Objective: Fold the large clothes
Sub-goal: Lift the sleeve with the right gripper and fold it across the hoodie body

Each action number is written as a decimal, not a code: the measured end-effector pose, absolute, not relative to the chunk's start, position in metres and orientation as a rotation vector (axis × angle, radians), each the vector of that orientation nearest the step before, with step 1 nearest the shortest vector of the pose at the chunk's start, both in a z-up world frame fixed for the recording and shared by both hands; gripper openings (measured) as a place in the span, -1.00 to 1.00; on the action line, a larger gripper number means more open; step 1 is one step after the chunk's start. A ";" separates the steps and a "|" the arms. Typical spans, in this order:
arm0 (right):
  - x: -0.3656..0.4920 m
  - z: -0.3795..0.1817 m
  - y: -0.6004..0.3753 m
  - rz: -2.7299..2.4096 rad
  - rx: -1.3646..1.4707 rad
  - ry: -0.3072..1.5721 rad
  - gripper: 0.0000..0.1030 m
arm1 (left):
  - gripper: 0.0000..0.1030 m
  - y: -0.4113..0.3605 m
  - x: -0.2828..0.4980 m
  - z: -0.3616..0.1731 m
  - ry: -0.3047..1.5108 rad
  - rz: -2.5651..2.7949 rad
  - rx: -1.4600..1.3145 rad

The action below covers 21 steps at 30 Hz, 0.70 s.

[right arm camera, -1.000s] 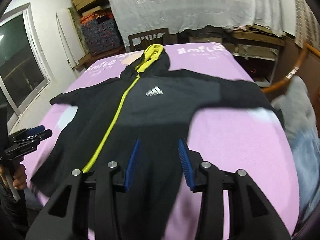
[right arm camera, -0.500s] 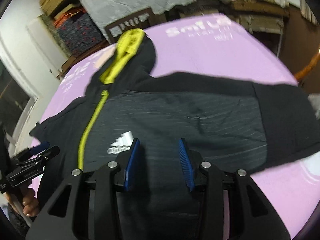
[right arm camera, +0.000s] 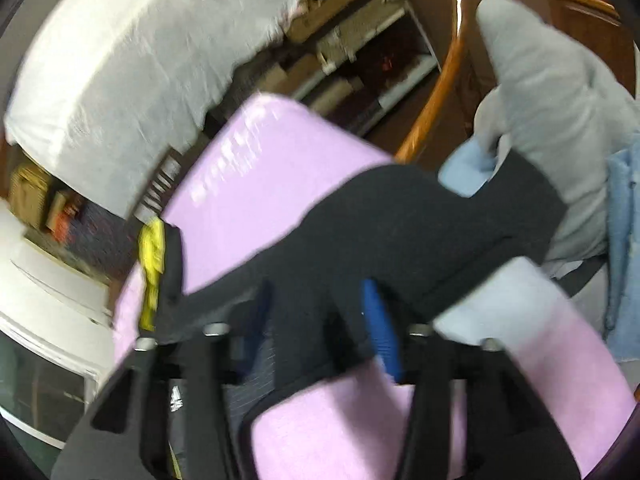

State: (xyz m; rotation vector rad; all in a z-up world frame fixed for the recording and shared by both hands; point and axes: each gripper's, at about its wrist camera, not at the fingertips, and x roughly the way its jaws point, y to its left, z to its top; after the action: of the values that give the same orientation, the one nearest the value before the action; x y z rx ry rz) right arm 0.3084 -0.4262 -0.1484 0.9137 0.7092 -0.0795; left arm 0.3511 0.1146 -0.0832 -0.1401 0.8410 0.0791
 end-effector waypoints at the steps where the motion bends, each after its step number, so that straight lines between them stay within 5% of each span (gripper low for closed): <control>1: 0.303 -0.147 -0.425 -0.077 0.905 0.705 0.09 | 0.62 0.110 0.349 -0.083 0.849 0.050 -0.148; 10: 0.279 -0.177 -0.433 -0.130 1.036 0.762 0.11 | 0.83 0.038 0.349 -0.111 0.901 -0.034 0.071; 21: 0.322 -0.173 -0.430 -0.175 1.064 0.788 0.08 | 0.93 0.049 0.354 -0.130 0.988 -0.011 0.038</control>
State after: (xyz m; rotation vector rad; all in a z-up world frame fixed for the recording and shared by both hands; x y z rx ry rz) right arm 0.3220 -0.4304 -0.1733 1.0638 0.7875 -0.1750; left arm 0.3544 0.0493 -0.1301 0.0382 0.9879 -0.0114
